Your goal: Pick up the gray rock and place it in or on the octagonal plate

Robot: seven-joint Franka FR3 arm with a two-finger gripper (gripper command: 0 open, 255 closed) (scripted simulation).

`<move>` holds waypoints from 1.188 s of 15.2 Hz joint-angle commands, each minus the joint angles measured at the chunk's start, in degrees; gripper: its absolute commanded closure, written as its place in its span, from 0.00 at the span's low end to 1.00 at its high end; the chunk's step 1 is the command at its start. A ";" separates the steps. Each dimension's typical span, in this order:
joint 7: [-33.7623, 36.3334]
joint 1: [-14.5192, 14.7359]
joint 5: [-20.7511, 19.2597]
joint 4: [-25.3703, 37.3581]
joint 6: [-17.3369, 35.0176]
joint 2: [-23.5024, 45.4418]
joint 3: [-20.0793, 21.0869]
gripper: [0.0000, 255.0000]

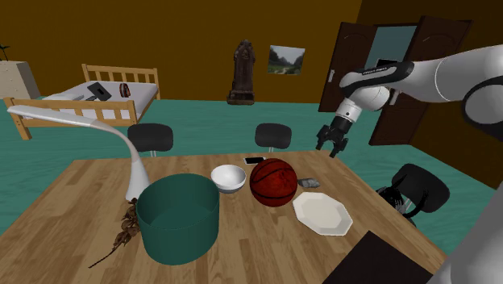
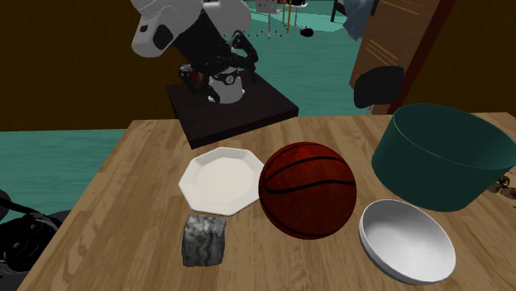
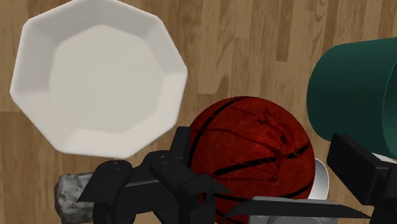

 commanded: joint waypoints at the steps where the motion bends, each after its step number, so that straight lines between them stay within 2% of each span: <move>1: -1.32 -1.70 3.36 3.20 -1.14 5.17 -1.02 0.00; 9: -1.94 -11.13 15.18 19.22 -8.26 25.25 -1.30 0.00; 18: 3.95 -23.62 25.34 40.28 -15.12 47.40 2.02 0.00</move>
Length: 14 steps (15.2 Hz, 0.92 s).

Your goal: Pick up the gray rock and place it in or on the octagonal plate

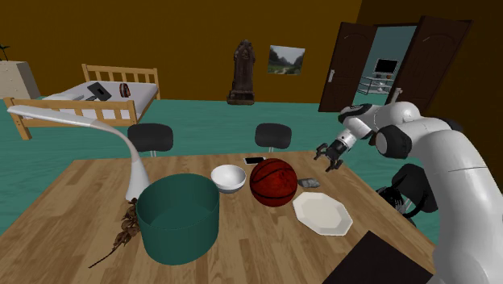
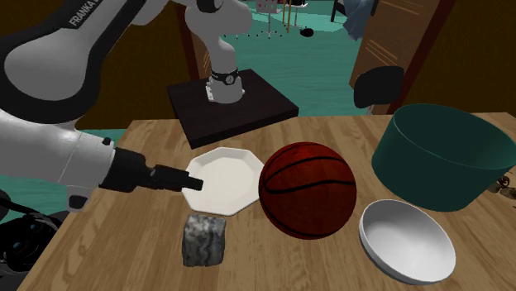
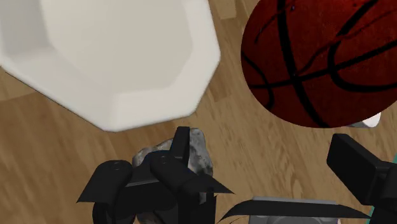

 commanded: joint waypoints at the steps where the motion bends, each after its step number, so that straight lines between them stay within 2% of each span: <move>1: 1.77 -2.85 2.04 5.00 -1.16 5.16 0.92 0.00; 6: 8.73 -10.24 6.28 21.50 -4.38 19.49 3.69 0.00; 8: 13.09 -13.75 7.74 31.69 -6.09 27.16 5.14 0.00; 9: 16.34 -15.95 8.30 39.58 -7.44 32.45 6.16 0.00; 11: 14.16 -14.19 8.36 33.55 -5.42 29.63 5.84 0.00; 14: 12.16 -12.22 8.61 27.93 -3.10 27.29 5.66 0.00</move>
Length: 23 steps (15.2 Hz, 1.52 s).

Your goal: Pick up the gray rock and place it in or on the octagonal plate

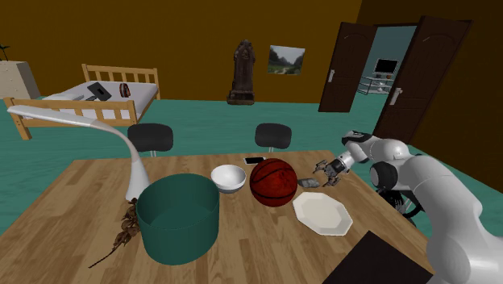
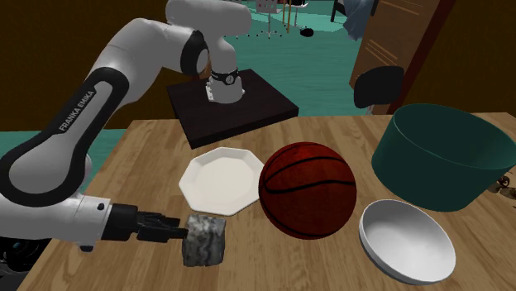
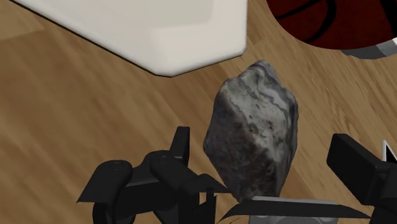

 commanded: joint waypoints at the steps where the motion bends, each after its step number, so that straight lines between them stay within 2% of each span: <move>1: -0.86 0.99 0.20 -2.43 1.28 -0.81 0.02 0.00; 3: -1.59 1.84 0.35 -4.52 2.32 -1.57 0.05 0.00; 11: -1.58 1.83 0.35 -4.50 2.31 -1.56 0.05 0.00; 12: -1.58 1.83 0.35 -4.50 2.31 -1.56 0.05 1.00; 20: -1.51 1.77 0.35 -4.25 2.27 -1.40 0.07 1.00; 23: -1.65 2.16 0.31 -6.19 2.09 -3.28 -0.18 1.00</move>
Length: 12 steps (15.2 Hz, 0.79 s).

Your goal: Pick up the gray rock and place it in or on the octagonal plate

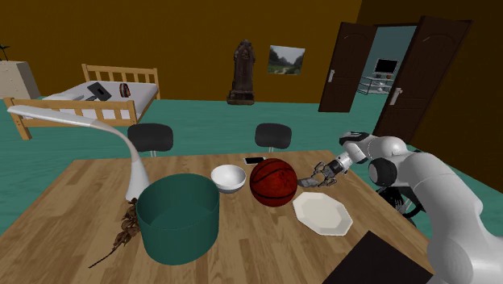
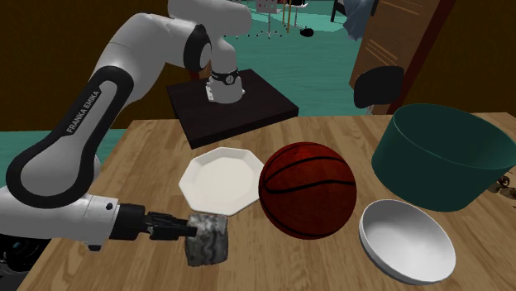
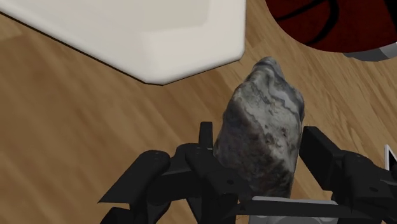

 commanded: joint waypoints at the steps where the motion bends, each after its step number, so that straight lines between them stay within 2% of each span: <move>1: 0.05 0.33 -0.06 -1.40 -0.14 -1.42 -0.15 1.00; 10: 0.81 1.25 -0.46 -6.32 -1.67 -7.77 -0.92 1.00; 11: 0.65 1.07 -0.41 -5.59 -1.48 -6.83 -0.82 1.00; 12: 0.65 1.07 -0.41 -5.59 -1.48 -6.83 -0.82 0.00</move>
